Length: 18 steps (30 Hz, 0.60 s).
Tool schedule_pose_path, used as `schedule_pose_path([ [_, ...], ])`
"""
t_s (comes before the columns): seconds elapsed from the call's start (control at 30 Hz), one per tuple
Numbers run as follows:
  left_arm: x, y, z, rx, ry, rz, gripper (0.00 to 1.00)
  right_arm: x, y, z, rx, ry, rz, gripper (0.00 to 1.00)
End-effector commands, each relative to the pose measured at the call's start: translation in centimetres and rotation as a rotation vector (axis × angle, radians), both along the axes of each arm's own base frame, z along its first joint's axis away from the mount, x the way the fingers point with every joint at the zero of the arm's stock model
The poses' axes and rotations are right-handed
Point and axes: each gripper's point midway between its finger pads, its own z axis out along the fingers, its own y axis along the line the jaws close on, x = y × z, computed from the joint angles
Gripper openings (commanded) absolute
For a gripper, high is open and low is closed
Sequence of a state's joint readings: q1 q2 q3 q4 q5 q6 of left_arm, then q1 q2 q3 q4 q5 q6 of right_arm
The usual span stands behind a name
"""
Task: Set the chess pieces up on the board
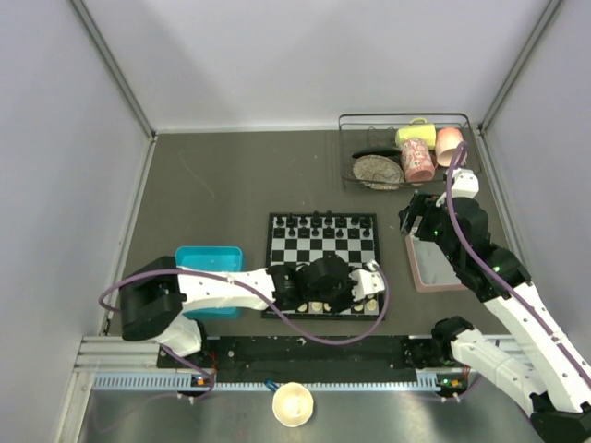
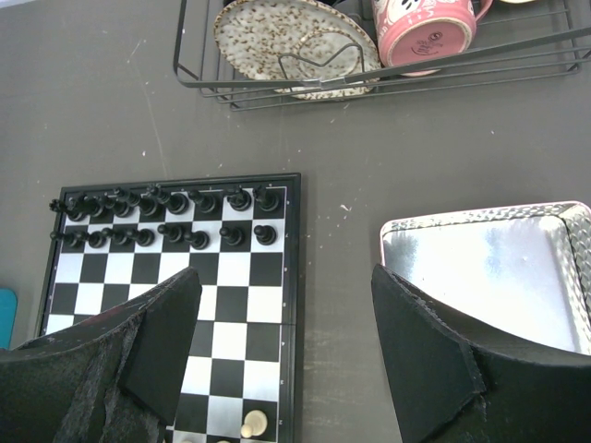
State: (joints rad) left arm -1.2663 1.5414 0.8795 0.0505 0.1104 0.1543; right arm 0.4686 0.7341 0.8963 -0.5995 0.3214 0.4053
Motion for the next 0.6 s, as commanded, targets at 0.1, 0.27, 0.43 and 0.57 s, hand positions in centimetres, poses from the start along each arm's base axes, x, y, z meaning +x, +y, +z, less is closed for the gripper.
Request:
schedule_pose_path([
  [0.1,0.6,0.2,6.7,-0.107,-0.048,0.041,0.49,0.2,-0.1,0.6,0.012,-0.019,-0.011,0.79],
  [0.27,3.0,1.4,9.8,-0.155,-0.115,0.200,0.73,0.8,-0.4,1.8,0.007,-0.037,-0.044,0.99],
  [0.43,5.3,2.6,12.5,-0.178,-0.160,0.358,0.86,2.1,-1.3,2.9,-0.014,-0.060,-0.120,0.99],
  [0.57,6.1,3.1,14.6,-0.187,-0.173,0.421,0.86,3.6,-1.0,3.9,0.005,-0.104,-0.150,0.99],
])
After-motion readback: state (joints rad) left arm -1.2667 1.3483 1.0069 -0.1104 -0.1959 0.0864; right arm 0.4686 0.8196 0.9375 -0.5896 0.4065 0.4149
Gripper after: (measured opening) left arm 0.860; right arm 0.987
